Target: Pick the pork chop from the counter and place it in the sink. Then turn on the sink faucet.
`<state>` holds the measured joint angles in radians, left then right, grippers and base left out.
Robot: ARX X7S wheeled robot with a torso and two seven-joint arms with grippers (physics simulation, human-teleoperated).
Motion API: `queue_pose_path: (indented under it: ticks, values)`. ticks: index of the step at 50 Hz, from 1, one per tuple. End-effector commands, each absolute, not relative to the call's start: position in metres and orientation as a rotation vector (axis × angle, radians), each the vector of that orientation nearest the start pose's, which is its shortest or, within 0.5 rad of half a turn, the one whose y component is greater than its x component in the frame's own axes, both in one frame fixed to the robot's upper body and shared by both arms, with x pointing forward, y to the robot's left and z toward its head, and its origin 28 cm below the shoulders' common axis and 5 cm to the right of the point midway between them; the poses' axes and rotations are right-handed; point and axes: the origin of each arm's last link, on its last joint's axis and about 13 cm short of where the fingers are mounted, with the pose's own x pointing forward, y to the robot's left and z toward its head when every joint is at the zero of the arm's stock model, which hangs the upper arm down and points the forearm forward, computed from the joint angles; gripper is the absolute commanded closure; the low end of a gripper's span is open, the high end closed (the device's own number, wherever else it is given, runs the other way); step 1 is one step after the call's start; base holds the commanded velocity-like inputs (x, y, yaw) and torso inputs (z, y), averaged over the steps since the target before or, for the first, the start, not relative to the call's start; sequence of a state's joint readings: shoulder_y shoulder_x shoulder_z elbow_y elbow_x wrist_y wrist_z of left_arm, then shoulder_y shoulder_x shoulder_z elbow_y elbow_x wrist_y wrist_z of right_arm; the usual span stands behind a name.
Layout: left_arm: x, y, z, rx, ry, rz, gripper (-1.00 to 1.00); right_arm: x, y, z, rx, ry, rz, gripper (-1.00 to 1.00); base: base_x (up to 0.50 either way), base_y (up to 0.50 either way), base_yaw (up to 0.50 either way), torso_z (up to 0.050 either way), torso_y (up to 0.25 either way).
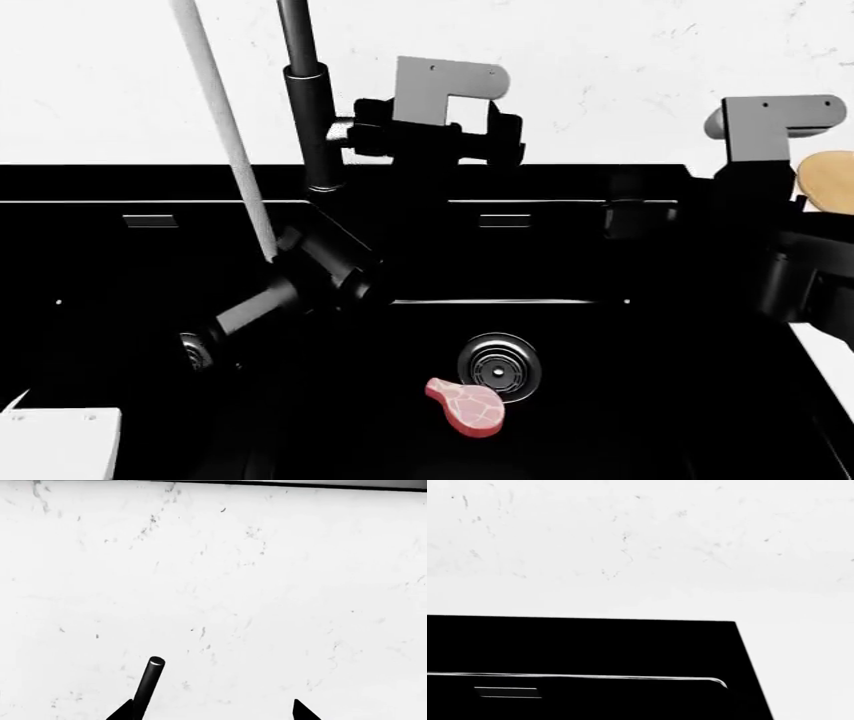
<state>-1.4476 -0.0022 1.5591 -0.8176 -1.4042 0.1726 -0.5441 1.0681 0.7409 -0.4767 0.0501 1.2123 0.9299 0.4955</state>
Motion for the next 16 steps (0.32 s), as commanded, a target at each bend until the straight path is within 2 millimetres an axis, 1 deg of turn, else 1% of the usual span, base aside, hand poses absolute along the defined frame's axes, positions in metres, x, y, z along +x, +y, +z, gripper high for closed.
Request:
queue_pose_path:
  ticks: [1,2,3,4,5,7,8,9,11,12,13,14,15,16]
  values:
    - [0.385,0.062,0.224,0.009,-0.109,-0.282,-1.00,0.311,-0.190,0.240,-0.018,0.293,-0.001,-1.00,0.00,0.00,0.00,0.000,0.000]
    - [0.383,0.062,0.209,0.009,-0.109,-0.291,-1.00,0.311,-0.190,0.240,-0.018,0.294,-0.001,-1.00,0.00,0.00,0.00,0.000,0.000]
    - [0.382,0.062,0.208,0.008,-0.107,-0.293,-1.00,0.311,-0.190,0.240,-0.019,0.294,-0.001,-1.00,0.00,0.00,0.00,0.000,0.000]
    - [0.383,0.061,0.220,0.010,-0.106,-0.295,-1.00,0.311,-0.190,0.240,-0.016,0.293,-0.001,-1.00,0.00,0.00,0.00,0.000,0.000]
    - [0.383,0.060,0.221,0.009,-0.104,-0.295,-1.00,0.311,-0.190,0.240,-0.018,0.293,-0.001,-1.00,0.00,0.00,0.00,0.000,0.000]
    - [0.382,0.060,0.221,0.010,-0.104,-0.300,-1.00,0.311,-0.191,0.239,-0.018,0.294,-0.002,-1.00,0.00,0.00,0.00,0.000,0.000]
    - [0.381,0.061,0.207,0.012,-0.104,-0.300,-1.00,0.311,-0.191,0.239,-0.017,0.295,-0.002,-1.00,0.00,0.00,0.00,0.000,0.000]
    - [0.382,0.060,0.221,0.011,-0.106,-0.301,-1.00,0.311,-0.191,0.239,-0.017,0.295,-0.003,-1.00,0.00,0.00,0.00,0.000,0.000]
    - [0.382,0.060,0.222,0.011,-0.106,-0.298,-1.00,0.311,-0.191,0.238,-0.017,0.296,-0.002,-1.00,0.00,0.00,0.00,0.000,0.000]
    - [0.382,0.061,0.212,0.008,-0.106,-0.297,-1.00,0.311,-0.191,0.239,-0.016,0.296,-0.003,-1.00,0.00,0.00,0.00,0.000,0.000]
    - [0.382,0.060,0.218,0.008,-0.107,-0.295,-1.00,0.311,-0.191,0.239,-0.017,0.295,-0.003,-1.00,0.00,0.00,0.00,0.000,0.000]
    - [0.382,0.061,0.210,0.006,-0.108,-0.293,-1.00,0.310,-0.191,0.239,-0.017,0.295,-0.003,-1.00,0.00,0.00,0.00,0.000,0.000]
    - [0.382,0.061,0.209,0.005,-0.107,-0.292,-1.00,0.310,-0.191,0.239,-0.017,0.295,-0.004,-1.00,0.00,0.00,0.00,0.000,0.000]
    - [0.383,0.061,0.220,0.005,-0.108,-0.292,-1.00,0.310,-0.191,0.239,-0.016,0.295,-0.003,-1.00,0.00,0.00,0.00,0.000,0.000]
